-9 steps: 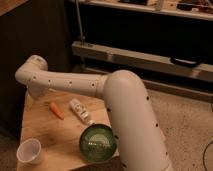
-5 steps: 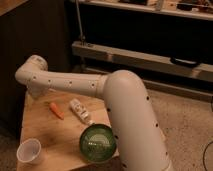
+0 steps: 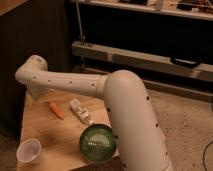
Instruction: Pick up the ceramic cup
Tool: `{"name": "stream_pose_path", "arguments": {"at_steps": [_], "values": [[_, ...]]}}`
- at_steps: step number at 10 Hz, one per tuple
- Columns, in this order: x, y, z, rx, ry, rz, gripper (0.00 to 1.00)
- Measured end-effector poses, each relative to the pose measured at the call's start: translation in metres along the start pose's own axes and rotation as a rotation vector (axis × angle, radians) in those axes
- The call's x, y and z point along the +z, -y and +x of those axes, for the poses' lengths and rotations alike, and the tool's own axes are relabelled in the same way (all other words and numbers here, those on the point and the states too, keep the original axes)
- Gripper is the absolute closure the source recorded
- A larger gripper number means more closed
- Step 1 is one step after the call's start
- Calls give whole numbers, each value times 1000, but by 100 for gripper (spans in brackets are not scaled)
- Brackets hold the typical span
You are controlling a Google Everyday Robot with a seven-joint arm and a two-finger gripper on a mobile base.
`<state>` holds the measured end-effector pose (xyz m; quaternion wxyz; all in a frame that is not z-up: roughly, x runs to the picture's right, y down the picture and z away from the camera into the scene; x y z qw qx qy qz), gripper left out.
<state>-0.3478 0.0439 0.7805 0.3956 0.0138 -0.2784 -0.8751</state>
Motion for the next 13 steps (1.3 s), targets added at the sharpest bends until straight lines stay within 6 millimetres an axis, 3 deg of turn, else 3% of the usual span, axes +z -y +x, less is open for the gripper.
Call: {"name": "stream_pose_path", "arguments": {"at_steps": [11, 13], "values": [[0, 0, 0, 0, 0, 2, 20], [-10, 5, -7, 8, 6, -7, 20]]}}
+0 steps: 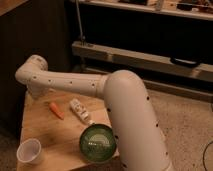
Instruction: Pick up the ceramic cup
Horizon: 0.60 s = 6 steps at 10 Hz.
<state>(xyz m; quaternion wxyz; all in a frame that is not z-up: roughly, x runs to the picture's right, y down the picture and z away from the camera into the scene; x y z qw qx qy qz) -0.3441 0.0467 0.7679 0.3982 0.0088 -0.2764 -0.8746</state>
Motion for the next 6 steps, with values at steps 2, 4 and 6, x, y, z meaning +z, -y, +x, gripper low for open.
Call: {"name": "stream_pose_path", "arguments": {"at_steps": [2, 4, 6], "values": [[-15, 1, -23, 4, -5, 10, 20], [-34, 11, -63, 4, -11, 48, 20], [-43, 20, -97, 8, -17, 121, 20]]}}
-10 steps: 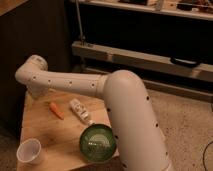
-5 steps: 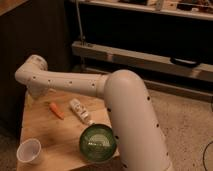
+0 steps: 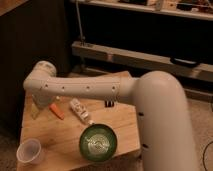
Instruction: Pick up the ceramic cup
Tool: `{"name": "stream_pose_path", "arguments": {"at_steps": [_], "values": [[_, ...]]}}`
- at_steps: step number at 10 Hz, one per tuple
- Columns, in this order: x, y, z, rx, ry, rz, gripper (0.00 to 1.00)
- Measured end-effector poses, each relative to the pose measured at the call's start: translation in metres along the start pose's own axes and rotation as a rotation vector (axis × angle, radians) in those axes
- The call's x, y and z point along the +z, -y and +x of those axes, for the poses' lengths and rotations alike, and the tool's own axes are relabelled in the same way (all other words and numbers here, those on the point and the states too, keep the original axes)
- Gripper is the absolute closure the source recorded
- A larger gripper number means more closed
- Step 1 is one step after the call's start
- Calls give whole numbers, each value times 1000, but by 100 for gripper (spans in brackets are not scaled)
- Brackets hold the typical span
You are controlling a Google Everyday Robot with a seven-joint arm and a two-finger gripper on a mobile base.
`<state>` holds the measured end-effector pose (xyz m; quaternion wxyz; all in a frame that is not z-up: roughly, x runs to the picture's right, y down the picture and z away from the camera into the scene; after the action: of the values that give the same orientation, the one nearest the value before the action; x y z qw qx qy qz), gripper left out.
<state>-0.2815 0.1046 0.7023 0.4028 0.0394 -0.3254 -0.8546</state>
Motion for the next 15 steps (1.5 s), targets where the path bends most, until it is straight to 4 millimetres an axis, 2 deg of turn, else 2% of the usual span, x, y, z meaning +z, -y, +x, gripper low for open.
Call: {"name": "stream_pose_path", "arguments": {"at_steps": [1, 3, 4, 6, 8, 10, 12, 15], "values": [[-4, 8, -14, -7, -6, 86, 20], [-10, 28, -21, -30, -14, 161, 20], [-13, 47, -23, -64, -13, 201, 20], [-14, 78, -26, -111, 24, 202, 20], [-4, 106, -35, -119, 83, 180, 20], [17, 110, -47, -76, 124, 156, 20], [38, 101, -57, -23, 150, 148, 20], [56, 90, -66, 20, 169, 146, 20]]}}
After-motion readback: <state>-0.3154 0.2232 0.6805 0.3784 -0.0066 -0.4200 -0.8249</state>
